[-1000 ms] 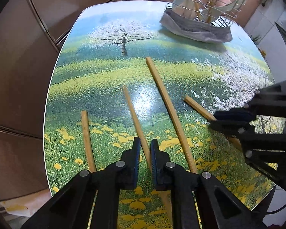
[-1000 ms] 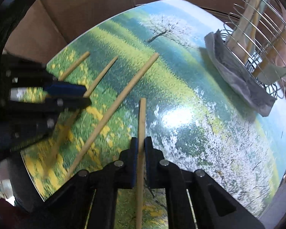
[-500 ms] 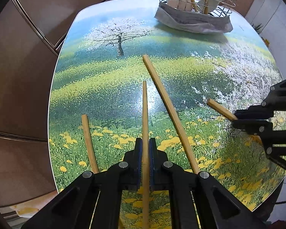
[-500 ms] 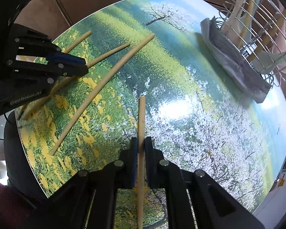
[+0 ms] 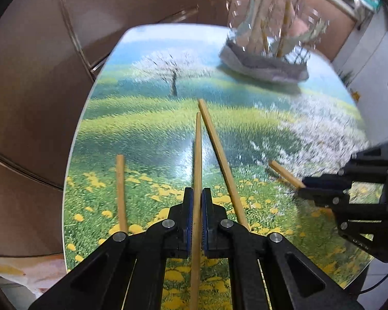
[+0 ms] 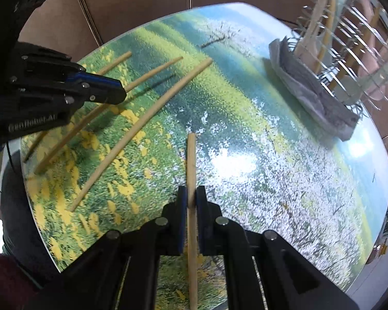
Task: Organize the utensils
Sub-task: 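Lift both chopsticks upright and carry them over the wire holder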
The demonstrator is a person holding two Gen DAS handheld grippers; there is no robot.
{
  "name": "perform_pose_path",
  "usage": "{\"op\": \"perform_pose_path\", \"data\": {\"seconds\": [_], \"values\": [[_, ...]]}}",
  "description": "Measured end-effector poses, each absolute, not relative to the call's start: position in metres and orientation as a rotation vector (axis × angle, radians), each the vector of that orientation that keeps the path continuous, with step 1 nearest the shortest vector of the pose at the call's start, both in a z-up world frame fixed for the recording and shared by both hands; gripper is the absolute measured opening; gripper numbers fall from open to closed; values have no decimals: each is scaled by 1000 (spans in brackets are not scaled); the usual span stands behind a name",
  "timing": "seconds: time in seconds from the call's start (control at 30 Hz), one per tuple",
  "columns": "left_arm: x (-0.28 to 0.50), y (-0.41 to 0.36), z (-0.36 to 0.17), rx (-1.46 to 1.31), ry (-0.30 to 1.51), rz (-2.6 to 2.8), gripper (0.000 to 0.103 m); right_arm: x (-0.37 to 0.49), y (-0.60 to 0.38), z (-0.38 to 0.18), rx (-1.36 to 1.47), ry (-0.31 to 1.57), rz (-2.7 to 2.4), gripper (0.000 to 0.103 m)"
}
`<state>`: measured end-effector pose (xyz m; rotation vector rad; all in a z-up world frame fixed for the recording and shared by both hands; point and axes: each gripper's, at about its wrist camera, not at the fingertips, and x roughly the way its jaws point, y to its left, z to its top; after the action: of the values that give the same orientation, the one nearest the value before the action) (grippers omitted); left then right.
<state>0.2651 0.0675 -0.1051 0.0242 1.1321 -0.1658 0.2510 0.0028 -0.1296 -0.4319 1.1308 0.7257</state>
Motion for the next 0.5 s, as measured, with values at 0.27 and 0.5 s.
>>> {"op": "perform_pose_path", "data": {"seconds": [0.27,0.5], "values": [[241,93,-68,-111,1006,-174,6,221,-38,-87,-242,953,735,6],[223,86,-26,-171,874,-210,6,212,-77,-45,-78,784,723,6]]}}
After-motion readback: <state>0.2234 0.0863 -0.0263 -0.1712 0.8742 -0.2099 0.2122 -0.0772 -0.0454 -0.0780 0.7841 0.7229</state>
